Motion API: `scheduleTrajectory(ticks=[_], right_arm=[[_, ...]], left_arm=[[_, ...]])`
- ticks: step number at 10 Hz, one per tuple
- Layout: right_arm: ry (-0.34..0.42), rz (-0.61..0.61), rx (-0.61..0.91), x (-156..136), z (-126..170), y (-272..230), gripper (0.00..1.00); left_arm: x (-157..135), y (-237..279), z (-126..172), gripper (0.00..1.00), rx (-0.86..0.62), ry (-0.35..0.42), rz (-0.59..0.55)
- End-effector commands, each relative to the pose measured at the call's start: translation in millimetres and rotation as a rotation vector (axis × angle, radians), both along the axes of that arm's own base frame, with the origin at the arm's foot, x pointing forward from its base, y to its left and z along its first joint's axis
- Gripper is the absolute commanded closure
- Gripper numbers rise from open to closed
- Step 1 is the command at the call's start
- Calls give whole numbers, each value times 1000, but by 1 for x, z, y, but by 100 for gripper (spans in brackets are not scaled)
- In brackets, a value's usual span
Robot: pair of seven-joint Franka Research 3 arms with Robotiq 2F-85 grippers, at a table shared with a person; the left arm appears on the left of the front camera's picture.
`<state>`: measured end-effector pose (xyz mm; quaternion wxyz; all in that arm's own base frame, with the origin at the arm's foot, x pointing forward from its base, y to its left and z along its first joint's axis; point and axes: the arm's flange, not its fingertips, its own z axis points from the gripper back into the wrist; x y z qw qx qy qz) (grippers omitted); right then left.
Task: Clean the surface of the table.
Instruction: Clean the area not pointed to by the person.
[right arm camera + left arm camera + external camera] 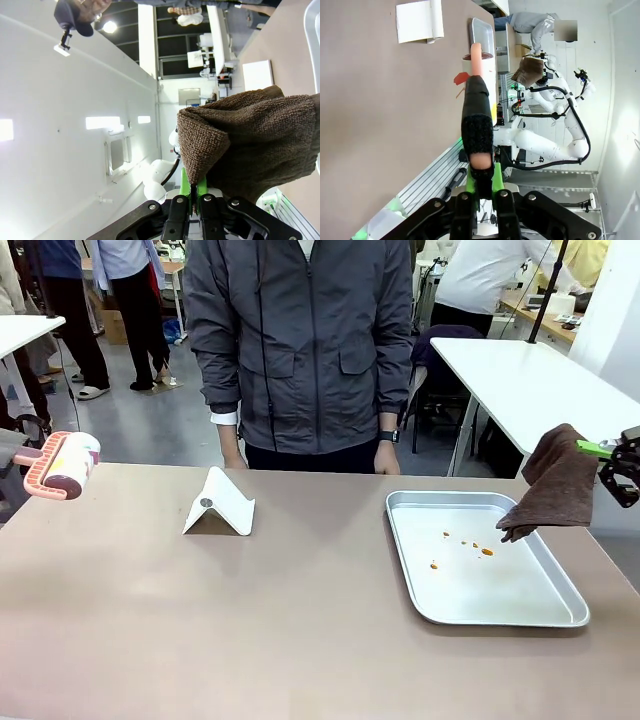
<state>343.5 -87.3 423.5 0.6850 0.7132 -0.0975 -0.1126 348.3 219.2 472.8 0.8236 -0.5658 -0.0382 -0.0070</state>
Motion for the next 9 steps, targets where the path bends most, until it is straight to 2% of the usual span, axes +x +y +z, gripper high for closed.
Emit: scheduleTrajectory(ticks=[1, 2, 3, 5, 8, 9], right_arm=[[-7, -4, -1, -1, 4, 0, 100], [-7, -4, -1, -1, 4, 0, 100], [0, 0, 0, 0, 0, 0, 96], [61, 76, -254, 27, 16, 13, 96], [216, -34, -727, 89, 12, 10, 96], [218, -71, -855, 104, 8, 13, 96]], left_arm=[[-1, -1, 6, 86, -8, 8, 7], [-1, -1, 6, 86, -8, 8, 7], [-1, -1, 6, 86, -8, 8, 7], [-1, -1, 6, 86, -8, 8, 7], [-1, -1, 6, 86, -8, 8, 7], [-1, -1, 6, 86, -8, 8, 7]])
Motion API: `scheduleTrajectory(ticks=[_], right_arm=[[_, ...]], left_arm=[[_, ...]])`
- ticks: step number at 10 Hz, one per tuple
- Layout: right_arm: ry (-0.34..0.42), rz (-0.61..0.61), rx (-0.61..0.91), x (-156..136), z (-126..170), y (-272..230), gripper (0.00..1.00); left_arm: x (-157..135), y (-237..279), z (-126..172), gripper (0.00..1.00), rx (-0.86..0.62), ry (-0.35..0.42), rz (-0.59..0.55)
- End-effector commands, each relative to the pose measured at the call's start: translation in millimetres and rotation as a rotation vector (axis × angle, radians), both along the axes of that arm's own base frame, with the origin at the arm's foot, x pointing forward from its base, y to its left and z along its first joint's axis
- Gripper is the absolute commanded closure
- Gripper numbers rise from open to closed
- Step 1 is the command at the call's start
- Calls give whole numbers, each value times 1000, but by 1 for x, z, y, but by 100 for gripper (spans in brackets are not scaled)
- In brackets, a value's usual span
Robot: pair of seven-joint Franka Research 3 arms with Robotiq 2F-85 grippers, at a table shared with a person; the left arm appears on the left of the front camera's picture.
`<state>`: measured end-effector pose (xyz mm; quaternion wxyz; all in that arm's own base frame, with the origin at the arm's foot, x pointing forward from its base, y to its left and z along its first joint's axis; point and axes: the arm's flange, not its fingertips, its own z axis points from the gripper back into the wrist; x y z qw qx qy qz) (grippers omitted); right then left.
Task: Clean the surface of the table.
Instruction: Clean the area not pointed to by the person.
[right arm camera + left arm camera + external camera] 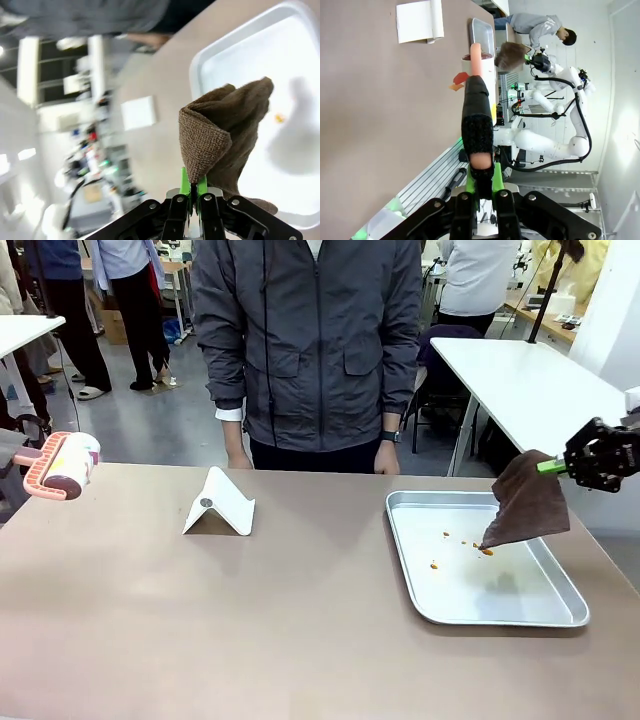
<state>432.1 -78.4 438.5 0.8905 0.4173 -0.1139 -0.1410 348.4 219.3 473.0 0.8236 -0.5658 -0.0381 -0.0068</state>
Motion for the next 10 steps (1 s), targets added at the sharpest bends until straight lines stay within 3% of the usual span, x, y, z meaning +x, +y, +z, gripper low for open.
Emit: scheduleTrajectory(ticks=[1, 2, 3, 10], right_arm=[[81, -19, -217, 23, -9, 5, 96], [69, -50, -347, 36, -15, 6, 96], [103, 6, -352, 44, -26, 9, 96], [127, 78, -275, 78, -131, 61, 96]], left_arm=[[-1, -1, 6, 86, -8, 8, 6], [-1, -1, 6, 86, -8, 8, 6], [-1, -1, 6, 86, -8, 8, 6], [-1, -1, 6, 86, -8, 8, 6]])
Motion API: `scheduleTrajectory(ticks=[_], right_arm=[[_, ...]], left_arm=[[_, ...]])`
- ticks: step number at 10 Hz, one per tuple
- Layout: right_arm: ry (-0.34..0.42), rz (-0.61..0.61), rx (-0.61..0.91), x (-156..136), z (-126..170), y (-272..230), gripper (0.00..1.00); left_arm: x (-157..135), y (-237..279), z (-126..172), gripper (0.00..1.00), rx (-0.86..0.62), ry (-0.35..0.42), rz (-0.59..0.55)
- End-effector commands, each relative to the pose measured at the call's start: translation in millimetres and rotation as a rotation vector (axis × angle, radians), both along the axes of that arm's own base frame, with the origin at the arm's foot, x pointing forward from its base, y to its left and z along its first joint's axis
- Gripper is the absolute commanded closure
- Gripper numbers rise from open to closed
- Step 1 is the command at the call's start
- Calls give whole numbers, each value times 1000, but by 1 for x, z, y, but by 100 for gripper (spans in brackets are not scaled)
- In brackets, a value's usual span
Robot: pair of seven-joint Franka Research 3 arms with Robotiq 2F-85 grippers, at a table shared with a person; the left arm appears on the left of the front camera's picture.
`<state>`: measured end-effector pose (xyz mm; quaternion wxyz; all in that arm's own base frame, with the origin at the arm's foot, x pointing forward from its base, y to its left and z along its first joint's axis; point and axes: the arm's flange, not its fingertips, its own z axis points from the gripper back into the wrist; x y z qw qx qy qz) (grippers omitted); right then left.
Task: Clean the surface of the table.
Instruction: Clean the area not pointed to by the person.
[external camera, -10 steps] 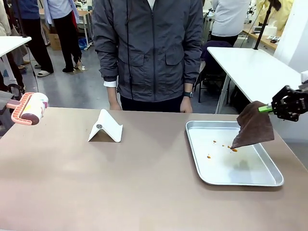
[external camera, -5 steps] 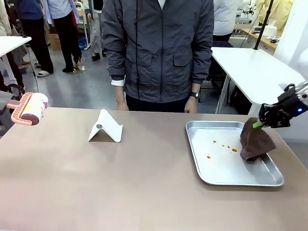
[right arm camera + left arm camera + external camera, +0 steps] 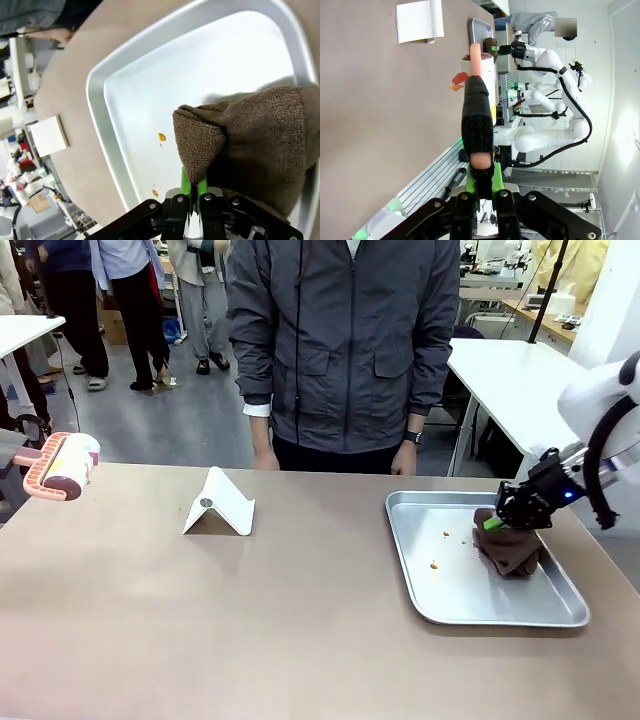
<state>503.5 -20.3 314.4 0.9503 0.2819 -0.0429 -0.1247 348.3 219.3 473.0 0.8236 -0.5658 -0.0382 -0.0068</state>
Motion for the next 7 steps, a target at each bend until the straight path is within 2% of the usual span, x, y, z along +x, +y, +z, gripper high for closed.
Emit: scheduleTrajectory(ticks=[1, 5, 7], right_arm=[[-30, 12, 13, 8, -15, 10, 96], [-41, 48, 153, 5, -27, 50, 96], [-18, 65, 247, 0, -35, 78, 96]], left_arm=[[-1, -1, 5, 86, -8, 8, 6], [-1, -1, 5, 86, -8, 8, 6], [-1, -1, 5, 86, -8, 8, 6]])
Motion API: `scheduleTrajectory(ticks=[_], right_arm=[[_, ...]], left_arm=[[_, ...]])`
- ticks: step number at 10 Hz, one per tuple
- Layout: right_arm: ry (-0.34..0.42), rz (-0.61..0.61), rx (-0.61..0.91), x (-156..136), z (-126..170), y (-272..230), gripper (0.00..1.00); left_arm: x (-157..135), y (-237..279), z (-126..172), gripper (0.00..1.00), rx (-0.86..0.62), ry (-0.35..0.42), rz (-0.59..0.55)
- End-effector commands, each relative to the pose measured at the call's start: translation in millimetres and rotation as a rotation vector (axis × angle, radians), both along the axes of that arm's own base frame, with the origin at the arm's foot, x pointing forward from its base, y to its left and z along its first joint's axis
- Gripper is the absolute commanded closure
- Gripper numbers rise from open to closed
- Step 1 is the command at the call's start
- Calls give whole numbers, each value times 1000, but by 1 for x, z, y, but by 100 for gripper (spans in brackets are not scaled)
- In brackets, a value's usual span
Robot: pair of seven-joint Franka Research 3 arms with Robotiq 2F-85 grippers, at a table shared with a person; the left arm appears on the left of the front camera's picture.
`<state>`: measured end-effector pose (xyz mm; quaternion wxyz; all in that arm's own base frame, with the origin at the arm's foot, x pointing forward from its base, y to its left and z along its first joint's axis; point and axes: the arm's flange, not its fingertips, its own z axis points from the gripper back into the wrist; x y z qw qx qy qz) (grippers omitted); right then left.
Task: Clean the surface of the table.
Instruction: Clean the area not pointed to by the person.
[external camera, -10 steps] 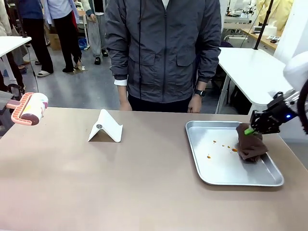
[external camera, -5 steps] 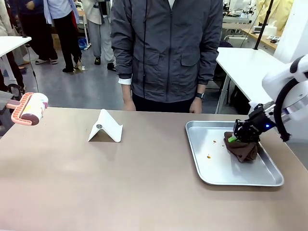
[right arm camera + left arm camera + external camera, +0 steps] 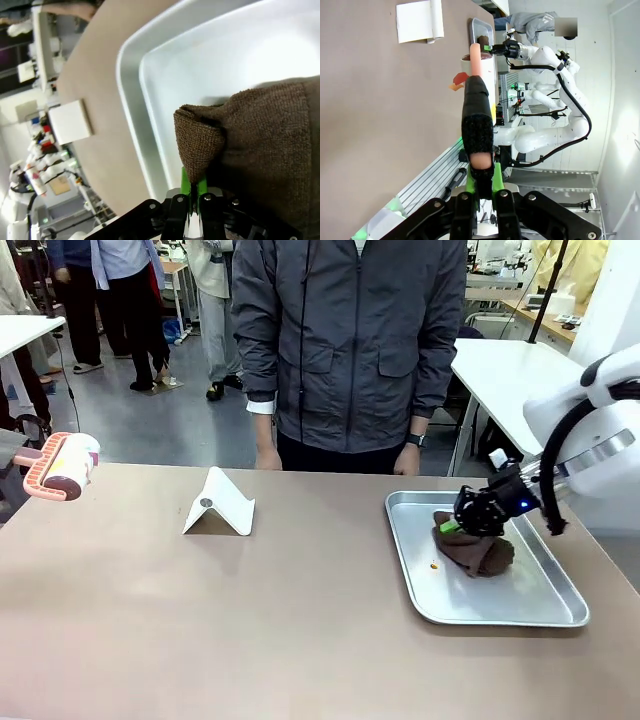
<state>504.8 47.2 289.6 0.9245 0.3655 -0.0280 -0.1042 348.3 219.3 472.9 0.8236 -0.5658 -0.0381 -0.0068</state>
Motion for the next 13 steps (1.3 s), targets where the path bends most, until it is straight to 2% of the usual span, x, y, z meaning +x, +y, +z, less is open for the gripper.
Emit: scheduleTrajectory(ticks=[1, 4, 6, 10, 13], right_arm=[[2, 37, 80, -3, -16, 26, 96], [34, 163, 69, -21, -16, 59, 96], [43, 222, -13, -33, -14, 60, 96], [-14, 95, -87, -21, -13, 35, 96], [-24, -32, -107, -9, -9, -2, 96]], left_arm=[[-1, -1, 6, 86, -8, 8, 6], [-1, -1, 6, 86, -8, 8, 6], [-1, -1, 6, 86, -8, 8, 6], [-1, -1, 6, 86, -8, 8, 6], [-1, -1, 6, 86, -8, 8, 6]])
